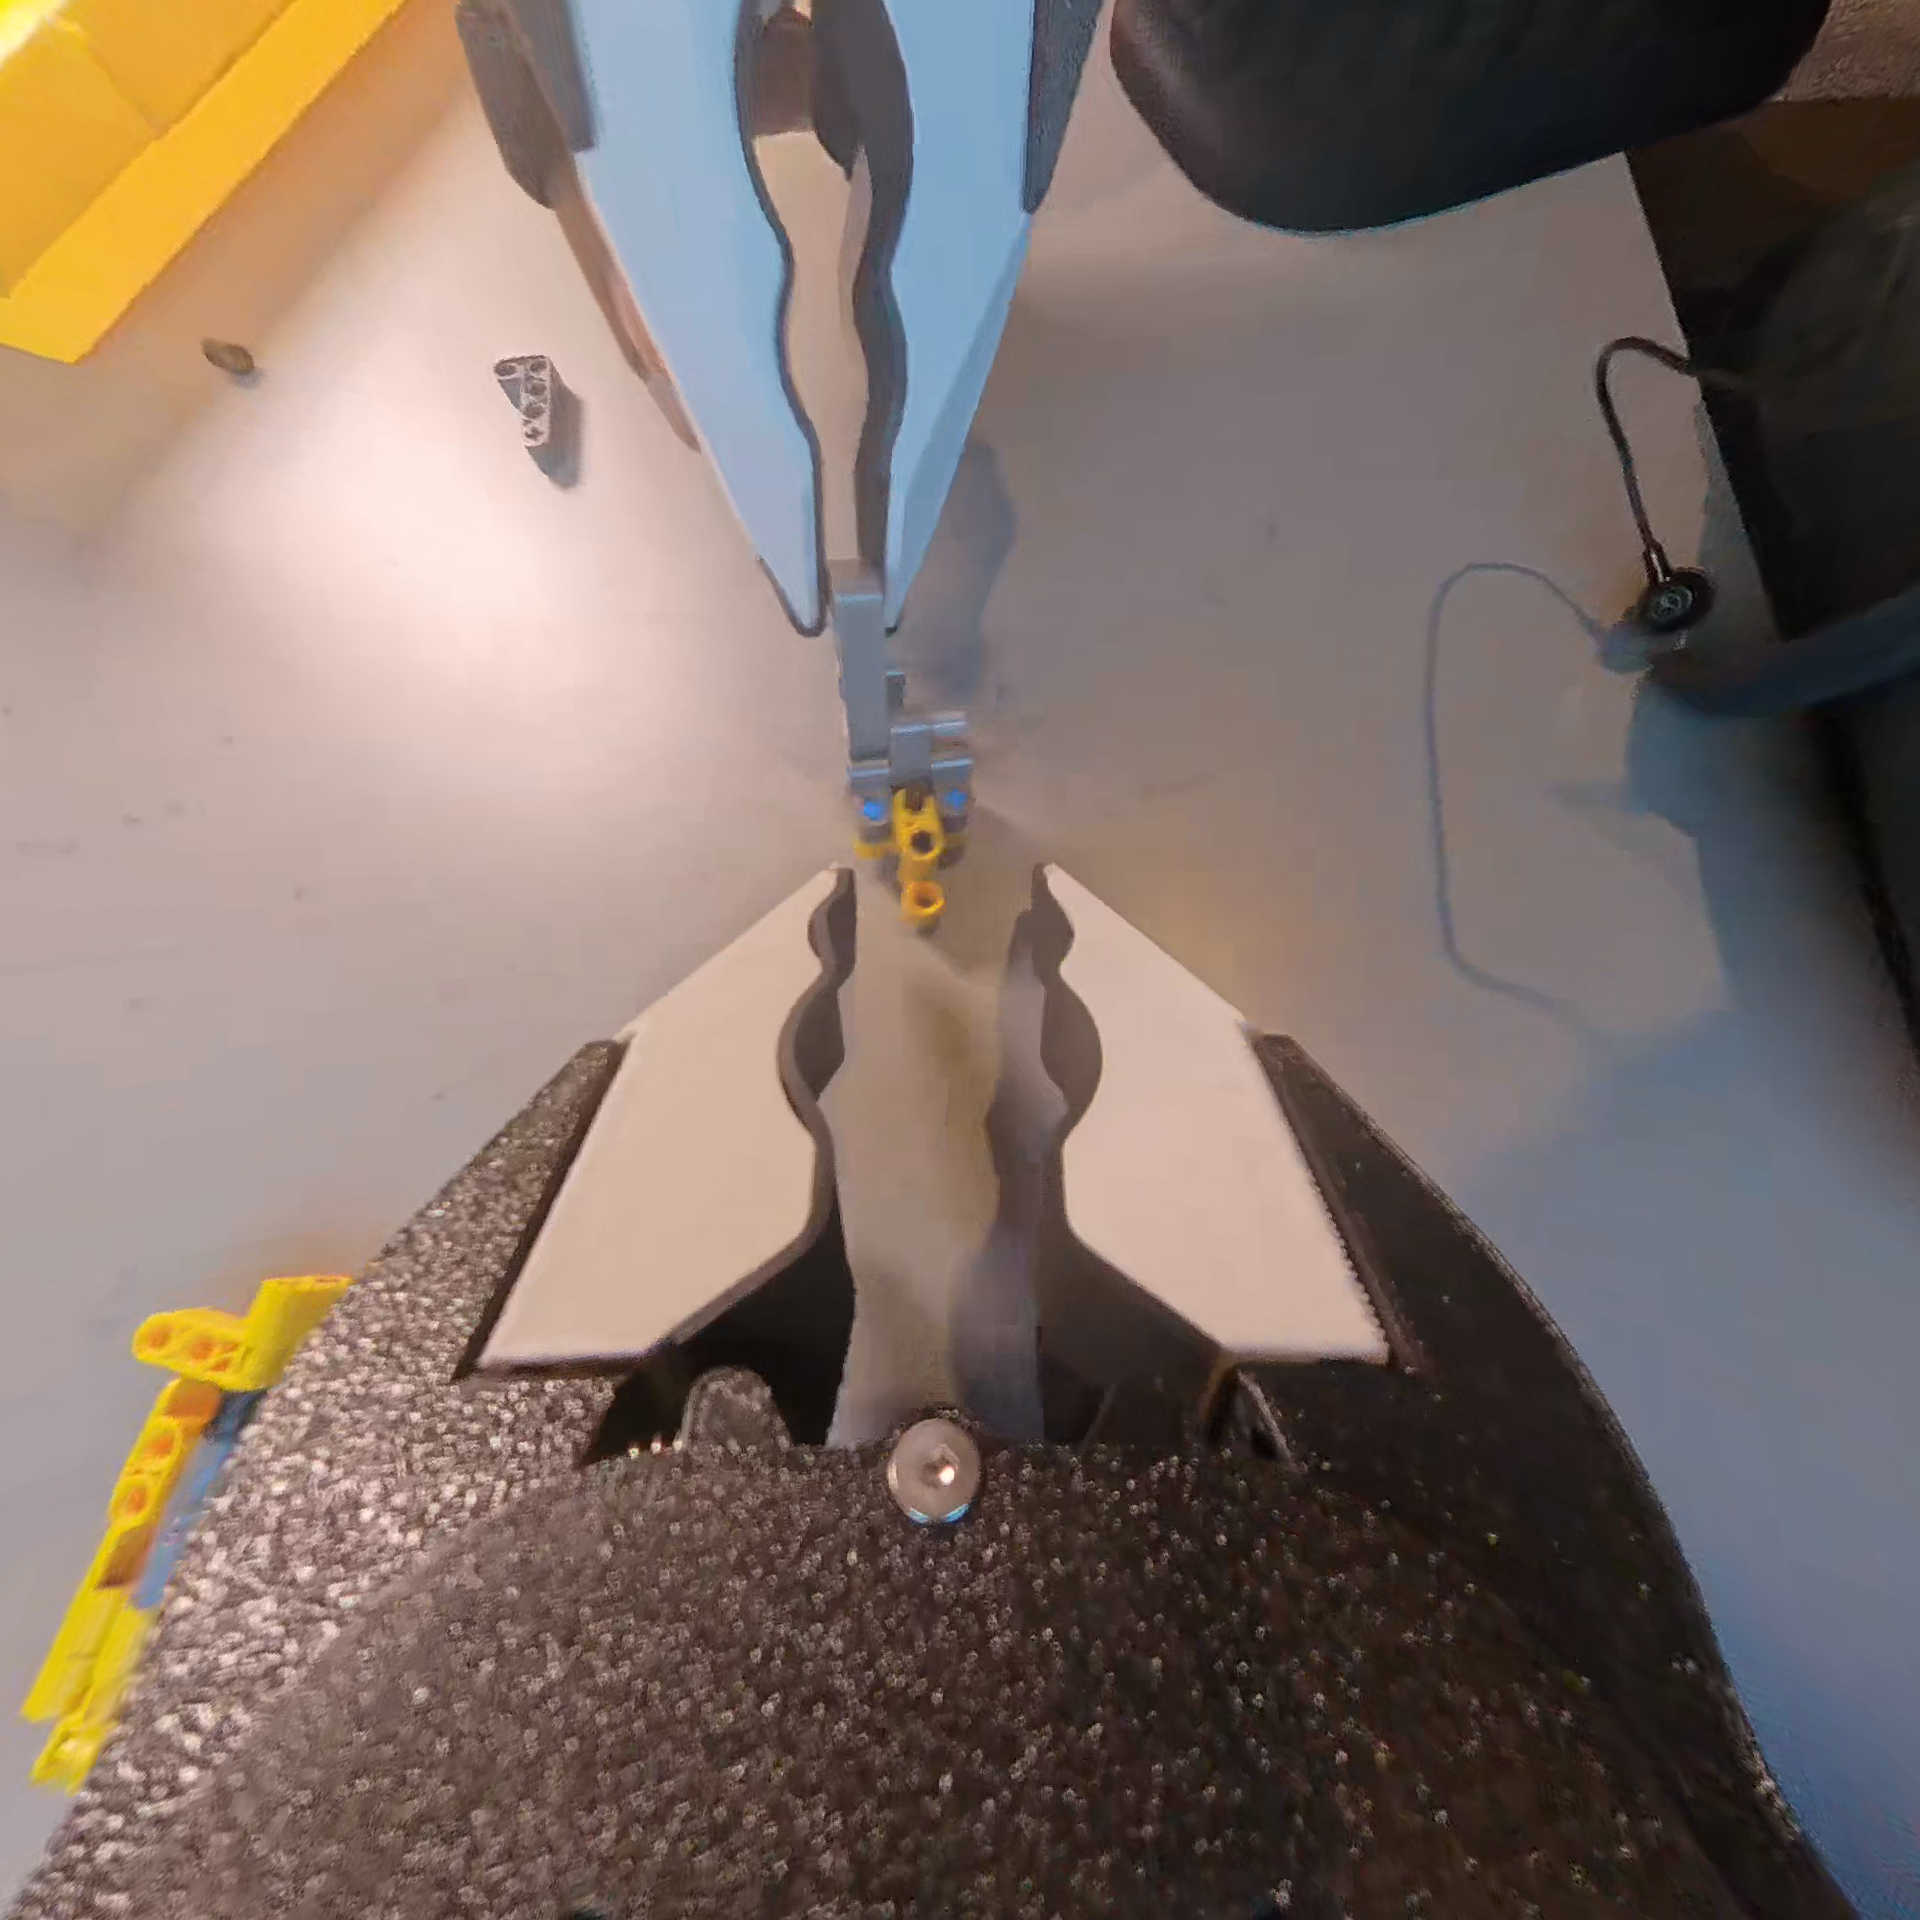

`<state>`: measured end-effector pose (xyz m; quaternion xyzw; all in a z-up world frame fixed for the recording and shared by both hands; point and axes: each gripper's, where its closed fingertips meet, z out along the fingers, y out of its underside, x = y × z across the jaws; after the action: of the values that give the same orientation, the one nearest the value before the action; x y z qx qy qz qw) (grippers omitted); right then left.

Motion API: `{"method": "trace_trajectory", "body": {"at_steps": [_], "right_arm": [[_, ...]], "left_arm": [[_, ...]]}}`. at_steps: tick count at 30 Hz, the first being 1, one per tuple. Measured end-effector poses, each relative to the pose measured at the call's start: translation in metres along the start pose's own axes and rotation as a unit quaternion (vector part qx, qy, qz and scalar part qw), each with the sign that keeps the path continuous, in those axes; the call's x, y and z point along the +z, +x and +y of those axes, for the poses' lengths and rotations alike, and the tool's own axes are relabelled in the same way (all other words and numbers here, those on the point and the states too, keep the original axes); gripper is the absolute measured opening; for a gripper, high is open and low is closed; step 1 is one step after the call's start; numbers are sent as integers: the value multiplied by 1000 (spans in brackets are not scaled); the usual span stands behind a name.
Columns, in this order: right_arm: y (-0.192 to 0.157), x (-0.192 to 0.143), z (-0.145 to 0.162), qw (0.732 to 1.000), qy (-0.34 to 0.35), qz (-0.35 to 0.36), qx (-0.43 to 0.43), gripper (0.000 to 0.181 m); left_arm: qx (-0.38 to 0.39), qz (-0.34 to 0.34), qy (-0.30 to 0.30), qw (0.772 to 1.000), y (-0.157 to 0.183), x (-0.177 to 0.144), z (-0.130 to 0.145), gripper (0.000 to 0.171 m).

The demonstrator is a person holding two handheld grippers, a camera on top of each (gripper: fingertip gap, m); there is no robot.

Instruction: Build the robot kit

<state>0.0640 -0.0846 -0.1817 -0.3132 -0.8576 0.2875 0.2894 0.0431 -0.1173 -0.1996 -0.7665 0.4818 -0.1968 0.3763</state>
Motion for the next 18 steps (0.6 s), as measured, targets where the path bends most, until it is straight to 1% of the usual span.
{"method": "trace_trajectory", "body": {"at_steps": [1, 2, 4, 5, 6, 7, 9, 11, 12, 14, 16, 18], "right_arm": [[3, 0, -1, 1000, 7, -5, -3, 8], [7, 2, -2, 1000, 12, -4, -6, 8], [16, 6, 2, 1000, 11, 7, -9, 9], [23, 7, 7, 1000, 3, 25, -4, 9], [31, 7, 13, 999, -5, 44, 6, 12], [39, 4, 21, 997, -17, 64, 27, 19], [49, -11, 35, 994, -28, 85, 70, 26], [59, -35, 45, 986, -26, 116, 113, 26], [61, -46, 52, 983, -35, 122, 134, 25], [57, -64, 75, 974, -77, 123, 176, 25], [53, -73, 98, 964, -120, 132, 195, 25], [55, -75, 113, 956, -132, 143, 219, 26]], "left_arm": [[-9, 6, -4, 1000, 1, 5, 1, 33], [-17, 6, -13, 1000, 1, 11, 3, 30], [-22, -21, -26, 999, -6, 17, 5, 14], [-30, -29, -25, 999, -8, 18, 4, 9], [-44, -40, -26, 998, -10, 19, 4, 8], [-58, -49, -27, 997, -12, 19, 4, 6], [-75, -62, -28, 995, -12, 20, 3, 6], [-86, -61, -28, 994, -8, 20, 2, 7], [-92, -52, -27, 994, -4, 21, 1, 8], [-103, -32, -23, 994, 2, 20, -1, 12], [-106, -14, -23, 994, 7, 19, -2, 13], [-103, 0, -21, 994, 10, 17, -1, 13]]}}
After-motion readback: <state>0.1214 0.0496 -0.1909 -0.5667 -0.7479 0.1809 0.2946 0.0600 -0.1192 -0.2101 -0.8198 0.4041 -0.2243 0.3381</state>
